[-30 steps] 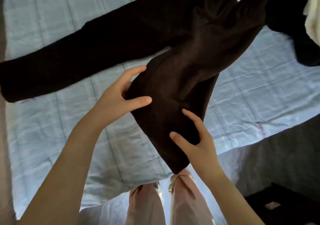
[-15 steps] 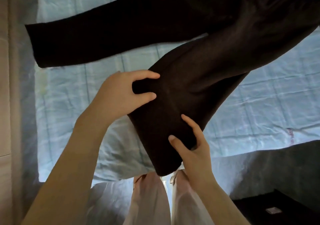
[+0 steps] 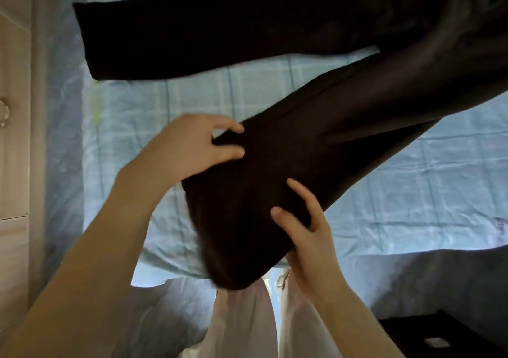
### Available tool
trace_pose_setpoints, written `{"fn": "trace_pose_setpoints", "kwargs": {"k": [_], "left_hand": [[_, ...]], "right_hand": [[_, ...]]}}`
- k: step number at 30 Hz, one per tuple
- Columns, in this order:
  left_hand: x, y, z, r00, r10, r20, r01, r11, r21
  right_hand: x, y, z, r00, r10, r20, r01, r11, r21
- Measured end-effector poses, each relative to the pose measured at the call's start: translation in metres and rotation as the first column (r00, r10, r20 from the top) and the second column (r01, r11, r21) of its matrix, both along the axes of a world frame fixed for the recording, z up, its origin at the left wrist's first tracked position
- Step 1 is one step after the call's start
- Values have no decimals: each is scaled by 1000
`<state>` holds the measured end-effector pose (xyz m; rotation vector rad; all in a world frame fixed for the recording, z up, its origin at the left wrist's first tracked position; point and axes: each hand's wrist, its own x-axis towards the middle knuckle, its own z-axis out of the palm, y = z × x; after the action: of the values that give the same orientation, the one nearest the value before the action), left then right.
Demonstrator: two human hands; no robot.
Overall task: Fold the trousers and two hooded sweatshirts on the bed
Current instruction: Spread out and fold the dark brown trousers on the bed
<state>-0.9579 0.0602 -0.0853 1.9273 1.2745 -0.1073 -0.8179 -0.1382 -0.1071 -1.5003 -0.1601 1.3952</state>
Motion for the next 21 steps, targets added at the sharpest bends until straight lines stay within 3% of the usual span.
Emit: {"fn": "trace_pose_setpoints", "kwargs": {"k": [1, 3, 5, 7, 9, 11, 13, 14, 16, 17, 19, 21], "left_hand": [[-2, 6, 8, 996, 59, 66, -63, 997, 52], [-11, 17, 7, 973, 120, 197, -101, 989, -105], [-27, 19, -14, 986, 65, 157, -14, 952, -306], [-44, 12, -42, 998, -51, 49, 64, 942, -329], [-54, 3, -59, 1000, -10, 26, 15, 976, -217], [-59, -6, -72, 999, 44, 4, -44, 999, 7], [-58, -18, -82, 982, 31, -188, 9, 978, 207], [-54, -25, -87, 962, 44, -271, 39, 955, 293], [-33, -45, -89, 962, 94, -255, 34, 890, 454], [-16, -56, -87, 973, 85, -216, 37, 861, 507], [18, -73, -83, 985, 18, -174, 79, 839, 538], [33, -82, -99, 978, -39, -206, 138, 858, 495]], "right_hand": [[0, 6, 4, 1000, -24, -19, 25, 999, 36], [-6, 15, -3, 988, 34, 153, -42, 998, 50], [-17, 18, -18, 951, 149, 270, -153, 988, -5], [-32, 16, -34, 933, 225, 282, -206, 974, -96], [-43, 11, -46, 903, 255, 346, -212, 964, -159], [-45, 7, -52, 844, 295, 447, -236, 954, -184], [-38, 8, -53, 770, 431, 471, -334, 901, -278], [-31, 8, -50, 677, 551, 488, -421, 834, -357], [-10, 10, -41, 402, 707, 582, -476, 704, -526], [0, 16, -36, 298, 658, 692, -423, 740, -523], [23, 36, -37, 162, 420, 893, -381, 862, -336], [50, 68, -62, -49, 330, 943, -471, 825, -314]]}}
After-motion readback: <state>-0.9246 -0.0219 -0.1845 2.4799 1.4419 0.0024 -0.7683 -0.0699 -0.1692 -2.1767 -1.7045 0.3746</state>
